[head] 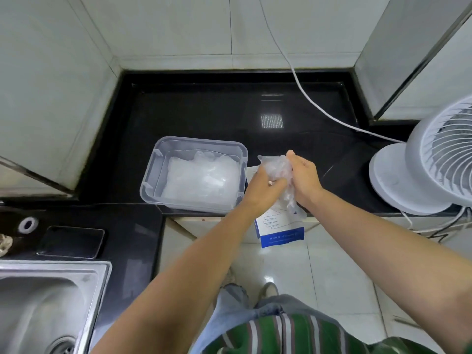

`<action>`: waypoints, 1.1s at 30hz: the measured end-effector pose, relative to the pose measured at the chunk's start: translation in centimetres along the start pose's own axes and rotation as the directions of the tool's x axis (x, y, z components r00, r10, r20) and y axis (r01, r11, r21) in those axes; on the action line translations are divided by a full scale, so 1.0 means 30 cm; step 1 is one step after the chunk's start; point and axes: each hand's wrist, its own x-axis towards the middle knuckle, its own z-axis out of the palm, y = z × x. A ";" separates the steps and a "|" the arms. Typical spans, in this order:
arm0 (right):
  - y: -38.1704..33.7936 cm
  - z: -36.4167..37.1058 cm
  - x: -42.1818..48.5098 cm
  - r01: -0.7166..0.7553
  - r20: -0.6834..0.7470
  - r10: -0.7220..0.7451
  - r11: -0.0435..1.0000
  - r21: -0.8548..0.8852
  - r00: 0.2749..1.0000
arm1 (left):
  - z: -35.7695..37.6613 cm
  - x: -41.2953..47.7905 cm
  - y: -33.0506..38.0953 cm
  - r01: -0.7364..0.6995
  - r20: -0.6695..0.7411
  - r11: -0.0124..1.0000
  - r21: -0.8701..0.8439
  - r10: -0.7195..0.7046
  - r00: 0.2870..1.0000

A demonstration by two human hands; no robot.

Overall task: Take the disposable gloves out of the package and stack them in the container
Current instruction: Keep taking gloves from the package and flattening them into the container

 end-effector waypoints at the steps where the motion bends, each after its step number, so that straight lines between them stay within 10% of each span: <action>1: -0.006 -0.002 -0.007 -0.021 0.008 0.021 0.999 0.026 1.000 | -0.010 0.008 0.015 0.008 -0.016 0.997 -0.071 -0.009 1.000; 11: -0.062 0.059 -0.021 -0.076 0.074 0.078 0.997 -0.022 0.994 | -0.180 0.013 -0.016 -0.111 -0.083 0.899 -0.423 0.084 0.993; 19: -0.110 0.154 -0.054 -0.065 0.205 0.091 0.990 -0.128 0.974 | -0.293 0.014 -0.074 -0.183 -0.092 0.981 -0.057 0.177 0.980; 24: -0.130 0.190 -0.080 0.055 0.471 0.048 0.978 -0.203 0.881 | -0.376 0.030 -0.105 -0.058 -0.312 0.995 -0.087 0.028 0.950; 33: -0.124 0.296 -0.035 0.162 0.419 -0.022 0.940 -0.300 0.908 | -0.528 0.041 -0.137 0.243 -0.302 0.913 -0.326 -0.344 0.889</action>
